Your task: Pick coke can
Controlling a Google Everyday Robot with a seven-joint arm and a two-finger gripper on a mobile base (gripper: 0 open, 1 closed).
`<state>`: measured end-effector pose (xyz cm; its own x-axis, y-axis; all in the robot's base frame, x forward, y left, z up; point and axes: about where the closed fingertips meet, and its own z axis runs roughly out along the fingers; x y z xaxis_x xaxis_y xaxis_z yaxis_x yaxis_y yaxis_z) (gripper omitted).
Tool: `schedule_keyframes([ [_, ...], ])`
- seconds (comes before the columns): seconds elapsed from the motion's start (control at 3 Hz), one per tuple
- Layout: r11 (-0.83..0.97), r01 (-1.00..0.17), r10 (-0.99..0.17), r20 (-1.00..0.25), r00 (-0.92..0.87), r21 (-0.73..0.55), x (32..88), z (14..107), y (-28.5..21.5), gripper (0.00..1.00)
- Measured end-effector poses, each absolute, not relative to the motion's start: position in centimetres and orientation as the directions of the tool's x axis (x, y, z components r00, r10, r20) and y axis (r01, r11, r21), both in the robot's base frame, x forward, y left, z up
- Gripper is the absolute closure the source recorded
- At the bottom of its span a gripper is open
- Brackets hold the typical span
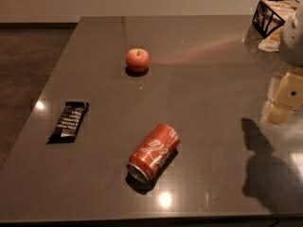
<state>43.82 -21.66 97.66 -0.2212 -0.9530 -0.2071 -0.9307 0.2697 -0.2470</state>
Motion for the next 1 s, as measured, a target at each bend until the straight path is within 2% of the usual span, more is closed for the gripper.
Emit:
schedule_keyframes([
  [0.67,0.212,-0.947,-0.962,-0.22,-0.159,-0.242,44.4,97.3,-19.7,0.0],
  [1.0,0.096,-0.968,-0.971,-0.237,-0.039,-0.232,45.2,96.0,-15.9,0.0],
])
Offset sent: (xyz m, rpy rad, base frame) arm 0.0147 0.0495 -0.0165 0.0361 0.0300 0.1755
